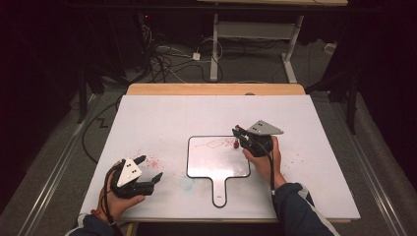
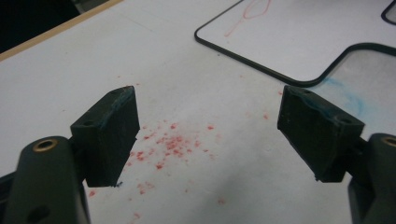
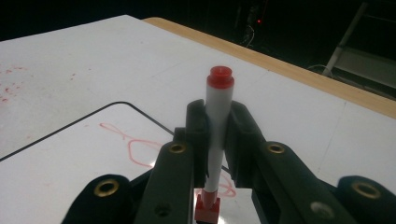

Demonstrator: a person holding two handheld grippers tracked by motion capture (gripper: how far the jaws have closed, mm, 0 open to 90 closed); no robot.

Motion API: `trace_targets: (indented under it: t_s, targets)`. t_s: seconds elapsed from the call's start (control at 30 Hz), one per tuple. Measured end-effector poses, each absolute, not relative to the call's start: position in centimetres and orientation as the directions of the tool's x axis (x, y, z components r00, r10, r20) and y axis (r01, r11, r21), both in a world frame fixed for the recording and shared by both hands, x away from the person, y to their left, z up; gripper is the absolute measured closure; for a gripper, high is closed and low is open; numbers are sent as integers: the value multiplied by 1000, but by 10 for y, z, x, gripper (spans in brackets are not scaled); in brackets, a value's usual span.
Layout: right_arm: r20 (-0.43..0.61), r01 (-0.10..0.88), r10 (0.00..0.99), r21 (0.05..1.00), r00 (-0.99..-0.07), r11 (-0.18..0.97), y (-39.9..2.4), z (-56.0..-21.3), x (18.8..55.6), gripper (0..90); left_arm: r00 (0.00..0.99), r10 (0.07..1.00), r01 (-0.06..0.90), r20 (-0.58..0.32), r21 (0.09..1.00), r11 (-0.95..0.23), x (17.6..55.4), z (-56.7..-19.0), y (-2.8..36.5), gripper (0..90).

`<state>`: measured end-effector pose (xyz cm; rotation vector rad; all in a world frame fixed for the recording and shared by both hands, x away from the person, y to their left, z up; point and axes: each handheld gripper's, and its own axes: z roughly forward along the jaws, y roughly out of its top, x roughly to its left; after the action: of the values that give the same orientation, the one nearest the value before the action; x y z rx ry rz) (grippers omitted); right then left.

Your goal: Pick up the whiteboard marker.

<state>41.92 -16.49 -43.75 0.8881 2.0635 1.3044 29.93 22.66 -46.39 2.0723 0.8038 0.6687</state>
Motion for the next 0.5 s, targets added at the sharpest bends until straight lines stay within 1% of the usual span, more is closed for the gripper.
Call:
trace_targets:
  t_s: [0.1, 0.27, 0.3, 0.4, 0.5]
  targets:
    - [-94, 240, 766, 919, -636, 312, -165, -438, 419, 816, 666, 718, 294, 201, 814, -501, 300, -465, 224, 197]
    - [-129, 208, 746, 917, -653, 341, -155, -439, 423, 816, 674, 710, 292, 205, 809, -511, 302, -465, 222, 197]
    - [-129, 208, 746, 917, -653, 341, -155, -439, 423, 816, 675, 712, 304, 192, 807, -506, 302, -466, 221, 197]
    - [-122, 211, 734, 915, -668, 344, -148, -438, 426, 816, 681, 703, 292, 206, 803, -519, 303, -467, 219, 197]
    - [-107, 216, 720, 915, -685, 341, -138, -438, 428, 816, 687, 700, 303, 196, 798, -521, 303, -468, 218, 197]
